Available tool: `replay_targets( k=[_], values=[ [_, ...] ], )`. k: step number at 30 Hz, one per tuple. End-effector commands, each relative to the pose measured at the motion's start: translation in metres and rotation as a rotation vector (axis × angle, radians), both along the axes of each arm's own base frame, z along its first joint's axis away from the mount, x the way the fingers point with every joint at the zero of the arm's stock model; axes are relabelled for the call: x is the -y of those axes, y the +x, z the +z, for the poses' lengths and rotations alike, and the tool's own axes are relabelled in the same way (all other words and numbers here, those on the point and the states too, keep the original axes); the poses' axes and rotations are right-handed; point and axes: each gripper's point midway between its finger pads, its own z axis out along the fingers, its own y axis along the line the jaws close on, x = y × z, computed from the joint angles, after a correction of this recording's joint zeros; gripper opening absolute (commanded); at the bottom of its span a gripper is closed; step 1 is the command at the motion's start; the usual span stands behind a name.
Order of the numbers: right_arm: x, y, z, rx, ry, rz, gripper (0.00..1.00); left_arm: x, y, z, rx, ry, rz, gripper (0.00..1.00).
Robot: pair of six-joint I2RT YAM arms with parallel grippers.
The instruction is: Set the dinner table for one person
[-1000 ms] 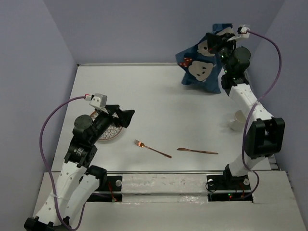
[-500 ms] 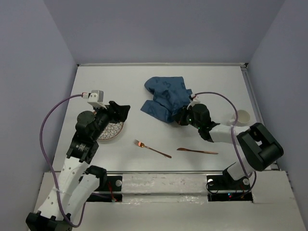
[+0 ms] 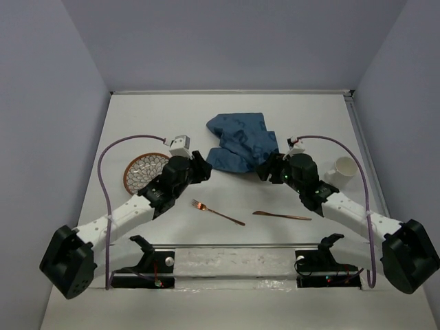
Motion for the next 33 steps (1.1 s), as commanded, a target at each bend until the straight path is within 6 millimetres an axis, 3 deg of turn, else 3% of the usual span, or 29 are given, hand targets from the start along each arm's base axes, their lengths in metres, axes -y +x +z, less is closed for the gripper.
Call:
replay_targets(
  k=[1,3,4,8,14,15,16,19,21,26,33],
  values=[
    [0.007,-0.007,0.035,0.045,-0.034,0.019,0.66,0.001,0.031,-0.008,0.033,0.064,0.182,0.56],
    [0.011,-0.012,0.044,0.072,-0.035,0.022,0.65,0.004,0.036,-0.020,0.017,0.105,0.219,0.55],
    [0.014,-0.012,0.046,0.081,-0.041,0.013,0.65,0.005,0.039,-0.036,-0.011,0.132,0.231,0.55],
    [0.018,-0.021,0.049,0.091,-0.053,0.029,0.63,0.004,0.046,-0.056,-0.043,0.115,0.293,0.55],
    [0.015,-0.028,0.046,0.087,-0.041,0.062,0.63,0.010,0.070,-0.072,-0.083,0.074,0.376,0.55],
    [0.009,-0.033,0.045,0.082,-0.025,0.103,0.63,0.008,0.075,-0.085,-0.109,0.088,0.388,0.55],
    [0.009,-0.033,0.044,0.081,-0.026,0.104,0.63,0.010,0.078,-0.080,-0.103,0.068,0.392,0.55],
    [0.005,-0.038,0.043,0.082,-0.008,0.136,0.63,0.014,0.093,-0.098,-0.136,0.091,0.408,0.55],
    [0.005,-0.039,0.043,0.084,-0.008,0.139,0.63,0.017,0.103,-0.096,-0.131,0.087,0.414,0.55],
    [0.004,-0.042,0.042,0.085,-0.003,0.154,0.63,0.010,0.105,-0.121,-0.170,0.134,0.438,0.54],
    [0.002,-0.041,0.041,0.084,-0.004,0.157,0.62,0.005,0.106,-0.138,-0.195,0.168,0.449,0.52]
  ],
)
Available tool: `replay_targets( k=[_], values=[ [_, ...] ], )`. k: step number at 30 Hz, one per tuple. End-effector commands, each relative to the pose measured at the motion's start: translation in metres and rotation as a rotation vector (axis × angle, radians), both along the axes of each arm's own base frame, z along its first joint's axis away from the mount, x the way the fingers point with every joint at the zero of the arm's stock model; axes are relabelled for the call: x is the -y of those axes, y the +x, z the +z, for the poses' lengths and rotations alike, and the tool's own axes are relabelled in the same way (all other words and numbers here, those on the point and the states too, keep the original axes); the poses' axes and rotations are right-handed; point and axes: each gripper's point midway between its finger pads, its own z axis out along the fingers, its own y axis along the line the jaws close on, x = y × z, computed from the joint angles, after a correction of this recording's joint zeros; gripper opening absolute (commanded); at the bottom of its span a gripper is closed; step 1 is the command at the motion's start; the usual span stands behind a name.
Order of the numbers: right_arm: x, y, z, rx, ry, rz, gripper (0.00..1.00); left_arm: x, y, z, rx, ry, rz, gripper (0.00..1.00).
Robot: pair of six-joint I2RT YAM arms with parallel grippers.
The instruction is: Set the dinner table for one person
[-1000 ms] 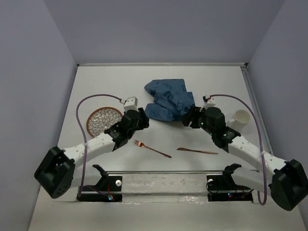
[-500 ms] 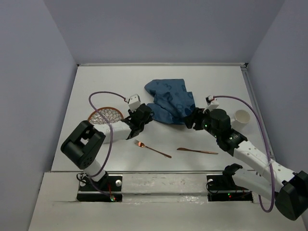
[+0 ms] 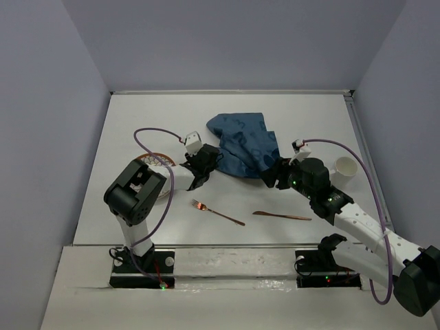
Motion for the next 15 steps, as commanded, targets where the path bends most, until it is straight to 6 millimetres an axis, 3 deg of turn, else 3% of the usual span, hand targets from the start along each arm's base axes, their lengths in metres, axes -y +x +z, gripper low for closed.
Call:
replay_targets(
  k=[1,4,8,11,14,15],
  values=[
    [-0.005,0.003,0.013,0.045,0.019,0.021,0.62,-0.008,0.012,0.001,0.035,0.016,0.061,0.52],
    [-0.005,0.003,0.012,0.047,0.024,0.019,0.62,-0.013,0.011,-0.008,0.019,0.035,0.069,0.49],
    [-0.004,0.003,0.013,0.046,0.028,0.014,0.62,-0.015,0.015,-0.015,0.018,0.051,0.068,0.33],
    [-0.003,0.004,0.014,0.052,0.027,0.009,0.62,-0.015,0.018,-0.011,0.033,0.061,0.057,0.21],
    [0.000,0.005,0.014,0.057,0.016,-0.008,0.62,-0.021,0.018,-0.001,0.067,0.084,0.047,0.00],
    [0.002,0.006,0.013,0.058,0.009,-0.017,0.62,-0.019,0.020,0.007,0.087,0.078,0.040,0.00]
  ],
)
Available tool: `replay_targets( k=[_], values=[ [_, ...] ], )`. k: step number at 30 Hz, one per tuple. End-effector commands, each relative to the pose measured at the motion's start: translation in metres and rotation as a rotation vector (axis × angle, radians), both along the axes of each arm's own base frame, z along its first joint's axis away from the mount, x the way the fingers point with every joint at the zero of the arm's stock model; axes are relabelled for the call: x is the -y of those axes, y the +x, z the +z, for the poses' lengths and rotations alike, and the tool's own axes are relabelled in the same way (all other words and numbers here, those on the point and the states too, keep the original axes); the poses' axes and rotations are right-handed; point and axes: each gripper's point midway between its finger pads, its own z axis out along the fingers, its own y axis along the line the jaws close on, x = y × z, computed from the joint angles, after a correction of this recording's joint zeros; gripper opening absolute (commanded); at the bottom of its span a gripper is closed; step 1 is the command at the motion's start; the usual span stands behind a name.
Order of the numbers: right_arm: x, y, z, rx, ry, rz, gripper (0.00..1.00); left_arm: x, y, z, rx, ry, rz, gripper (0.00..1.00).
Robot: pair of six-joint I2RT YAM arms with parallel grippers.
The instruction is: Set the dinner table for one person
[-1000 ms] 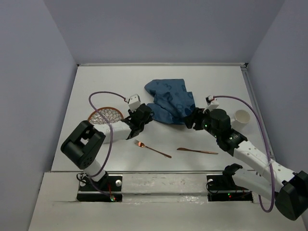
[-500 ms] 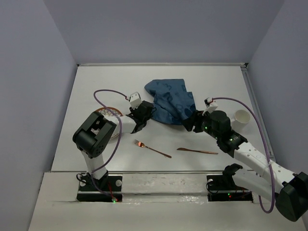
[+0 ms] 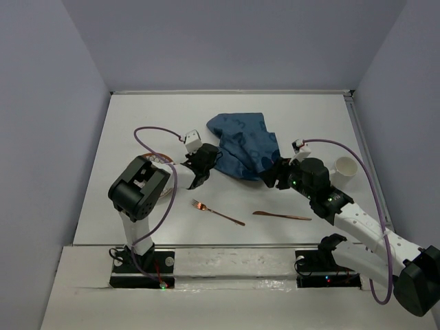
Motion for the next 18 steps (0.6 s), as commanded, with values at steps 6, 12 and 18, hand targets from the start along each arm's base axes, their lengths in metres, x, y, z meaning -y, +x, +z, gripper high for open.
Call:
replay_targets(
  k=[6,12,18],
  values=[
    [0.039,0.025,-0.001,0.035,-0.141,-0.217,0.64,-0.026,-0.006,0.085,0.203,0.045,-0.020,0.00],
    [0.063,0.051,-0.018,-0.030,-0.262,-0.345,0.64,-0.048,-0.027,0.186,0.423,-0.028,-0.013,0.00],
    [0.067,0.096,-0.027,-0.097,-0.270,-0.391,0.70,-0.063,-0.051,0.216,0.498,-0.086,-0.014,0.00]
  ],
)
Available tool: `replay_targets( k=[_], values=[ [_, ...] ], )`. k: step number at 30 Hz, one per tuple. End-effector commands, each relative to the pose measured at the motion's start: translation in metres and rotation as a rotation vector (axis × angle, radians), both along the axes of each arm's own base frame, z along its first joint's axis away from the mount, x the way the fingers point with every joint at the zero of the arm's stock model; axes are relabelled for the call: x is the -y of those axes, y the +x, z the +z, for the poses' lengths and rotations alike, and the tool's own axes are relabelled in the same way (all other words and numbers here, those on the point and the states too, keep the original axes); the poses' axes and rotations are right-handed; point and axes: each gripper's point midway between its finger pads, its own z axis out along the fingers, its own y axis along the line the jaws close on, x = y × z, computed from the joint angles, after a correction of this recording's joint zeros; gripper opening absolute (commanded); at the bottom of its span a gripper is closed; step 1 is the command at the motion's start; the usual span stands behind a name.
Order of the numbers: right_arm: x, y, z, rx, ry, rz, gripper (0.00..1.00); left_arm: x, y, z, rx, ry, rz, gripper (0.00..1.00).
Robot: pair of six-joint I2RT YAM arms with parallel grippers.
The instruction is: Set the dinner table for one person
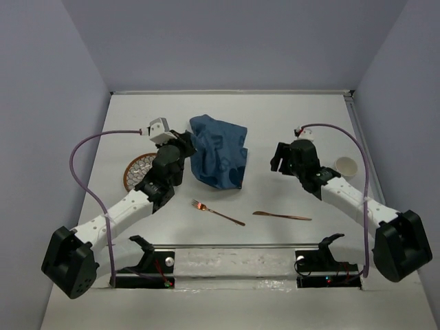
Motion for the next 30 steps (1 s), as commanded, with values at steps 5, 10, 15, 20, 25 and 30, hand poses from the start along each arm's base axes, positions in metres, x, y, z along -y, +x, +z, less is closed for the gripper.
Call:
replay_targets(
  k=[5,10,15,20,25,30],
  values=[
    [-0.046,0.072,0.012,0.019,0.107,0.083,0.72,-0.023,-0.019,-0.019,0.000,0.020,0.032,0.00],
    [-0.094,0.093,0.006,0.015,0.240,0.234,0.69,-0.021,-0.023,-0.027,-0.002,0.000,0.010,0.00],
    [-0.133,0.097,-0.026,-0.062,0.296,0.329,0.66,-0.021,-0.027,-0.024,0.016,-0.011,-0.002,0.00],
    [-0.165,0.090,-0.031,-0.085,0.398,0.429,0.65,-0.019,-0.026,-0.023,0.022,-0.015,-0.018,0.00],
    [-0.175,0.085,-0.033,-0.092,0.444,0.456,0.57,-0.016,-0.026,-0.022,0.027,-0.021,-0.027,0.00],
    [-0.180,0.088,-0.033,-0.086,0.471,0.459,0.31,-0.015,-0.025,-0.021,0.030,-0.027,-0.028,0.00]
  ],
)
